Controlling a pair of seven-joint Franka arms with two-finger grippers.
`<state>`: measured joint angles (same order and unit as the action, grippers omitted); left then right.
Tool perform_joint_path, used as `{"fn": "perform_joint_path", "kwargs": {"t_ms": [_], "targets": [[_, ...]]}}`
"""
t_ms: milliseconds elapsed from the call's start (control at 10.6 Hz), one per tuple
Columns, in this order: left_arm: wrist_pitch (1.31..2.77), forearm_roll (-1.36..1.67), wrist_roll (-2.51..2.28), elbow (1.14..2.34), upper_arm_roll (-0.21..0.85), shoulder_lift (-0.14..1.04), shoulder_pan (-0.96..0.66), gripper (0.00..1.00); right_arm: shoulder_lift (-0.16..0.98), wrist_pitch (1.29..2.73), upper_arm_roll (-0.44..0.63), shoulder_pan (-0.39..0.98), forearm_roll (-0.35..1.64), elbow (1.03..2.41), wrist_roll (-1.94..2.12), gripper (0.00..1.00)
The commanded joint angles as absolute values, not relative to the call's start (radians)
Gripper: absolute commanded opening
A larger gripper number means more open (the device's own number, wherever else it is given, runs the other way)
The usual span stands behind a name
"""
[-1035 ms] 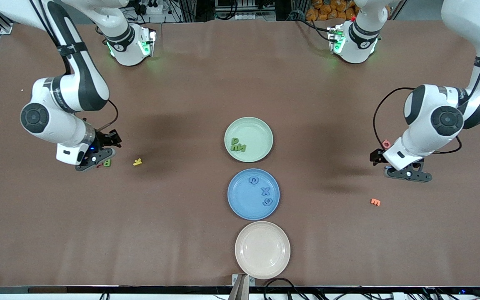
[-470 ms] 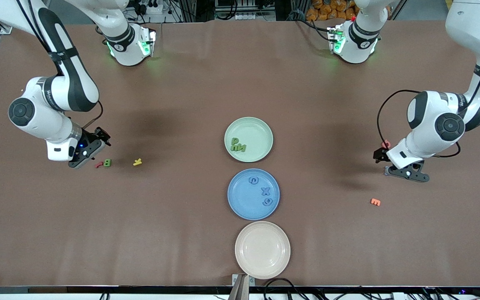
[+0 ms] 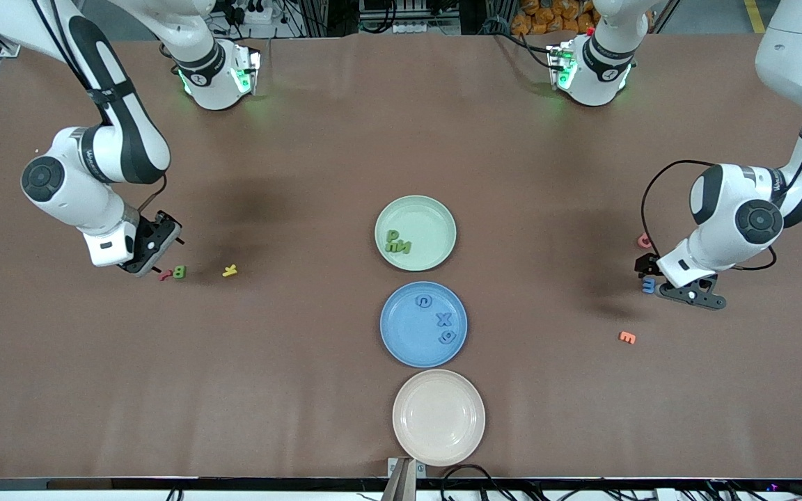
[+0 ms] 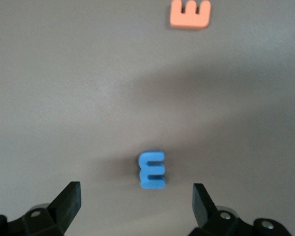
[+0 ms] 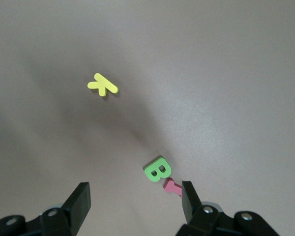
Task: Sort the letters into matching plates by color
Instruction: 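Move the right gripper to green B while the left gripper nears blue E, then grasp green B with the right gripper while the left gripper grasps blue E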
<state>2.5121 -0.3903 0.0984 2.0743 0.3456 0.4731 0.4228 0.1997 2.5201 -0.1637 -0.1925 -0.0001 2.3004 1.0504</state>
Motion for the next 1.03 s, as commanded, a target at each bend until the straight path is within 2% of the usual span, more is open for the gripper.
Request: {"fn": "perform_joint_path", "kwargs": {"t_ms": [0,376,564,941], "targets": [[2.514,-0.41,0.107,2.007,0.354,0.535,0.44,1.0,0.208,2.58,-0.178,-0.215,-0.006,2.329,1.185,0.84],[2.51,-0.4,0.089,1.983,0.354,0.566,0.428,1.0,0.256,2.672,-0.176,-0.245,-0.038,2.329,1.426,0.81],[2.503,-0.4,0.089,1.993,0.353,0.571,0.426,1.0,0.287,2.73,-0.176,-0.262,-0.115,2.33,1.451,0.81],[2.503,-0.402,0.091,1.997,0.353,0.575,0.426,1.0,0.325,2.773,-0.176,-0.261,-0.129,2.33,1.45,0.82]]}}
